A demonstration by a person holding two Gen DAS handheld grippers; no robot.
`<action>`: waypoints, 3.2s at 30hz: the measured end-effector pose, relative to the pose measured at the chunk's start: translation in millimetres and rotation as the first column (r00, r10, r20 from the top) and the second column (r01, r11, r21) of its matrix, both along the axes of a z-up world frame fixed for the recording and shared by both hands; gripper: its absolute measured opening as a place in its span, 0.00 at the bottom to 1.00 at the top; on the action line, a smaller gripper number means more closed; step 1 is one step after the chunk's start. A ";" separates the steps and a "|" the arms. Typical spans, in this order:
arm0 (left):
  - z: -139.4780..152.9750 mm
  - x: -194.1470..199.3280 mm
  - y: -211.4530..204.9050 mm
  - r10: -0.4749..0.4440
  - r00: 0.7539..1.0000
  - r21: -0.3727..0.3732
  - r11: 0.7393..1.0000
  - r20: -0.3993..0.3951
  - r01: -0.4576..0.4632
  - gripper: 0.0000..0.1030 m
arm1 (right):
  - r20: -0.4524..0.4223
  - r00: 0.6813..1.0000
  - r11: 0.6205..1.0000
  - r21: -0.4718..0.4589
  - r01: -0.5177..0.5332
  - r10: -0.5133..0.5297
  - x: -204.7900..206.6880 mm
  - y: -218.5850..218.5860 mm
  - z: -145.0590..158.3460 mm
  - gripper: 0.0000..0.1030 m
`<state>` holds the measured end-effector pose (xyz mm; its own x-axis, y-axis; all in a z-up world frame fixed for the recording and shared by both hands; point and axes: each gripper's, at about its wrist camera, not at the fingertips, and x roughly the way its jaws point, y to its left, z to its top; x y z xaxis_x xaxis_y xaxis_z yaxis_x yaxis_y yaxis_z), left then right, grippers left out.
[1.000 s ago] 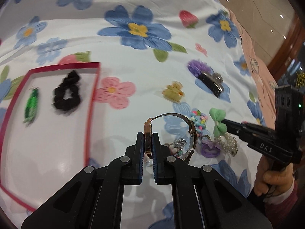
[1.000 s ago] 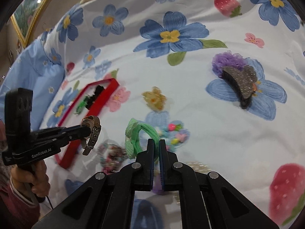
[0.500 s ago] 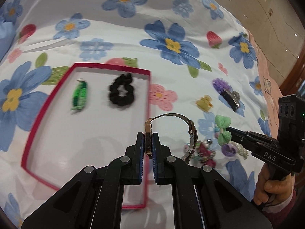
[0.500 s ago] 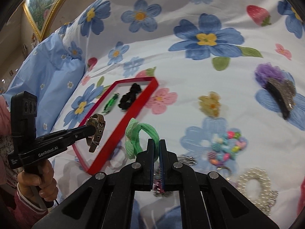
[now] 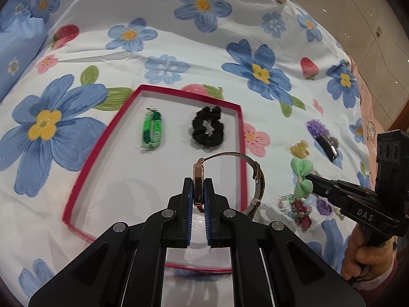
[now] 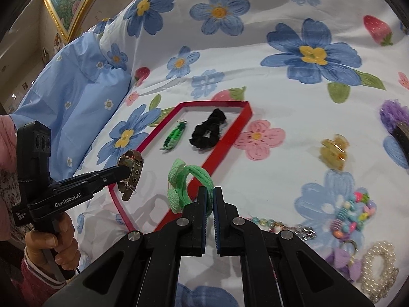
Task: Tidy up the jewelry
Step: 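Carry the watch and hair tie into the box and release both, then move both tools back toward the remaining jewelry pile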
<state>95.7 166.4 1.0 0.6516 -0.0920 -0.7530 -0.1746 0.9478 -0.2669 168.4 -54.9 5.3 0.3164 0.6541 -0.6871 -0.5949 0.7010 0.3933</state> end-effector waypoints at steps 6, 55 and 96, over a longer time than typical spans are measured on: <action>-5.0 4.2 16.0 0.027 1.000 0.033 0.999 -0.013 -0.027 0.06 | 0.007 0.999 0.999 -0.006 -0.037 0.037 5.3 27.9 2.5 0.04; -52.2 59.6 62.2 0.106 0.980 0.177 0.981 -0.166 -0.076 0.31 | 0.036 0.987 0.952 -0.270 -0.144 0.160 48.1 136.9 -42.3 0.27; 4.7 8.2 -85.6 -0.130 0.991 0.018 0.991 -0.039 0.131 0.53 | 0.046 0.963 0.964 -0.018 0.266 -0.265 8.2 -117.5 3.3 0.46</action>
<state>103.9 80.7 5.7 0.6064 -0.1589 -0.7791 -0.0582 0.9683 -0.2428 176.6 -172.4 8.7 0.5057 0.5266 -0.6834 -0.4021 0.8447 0.3534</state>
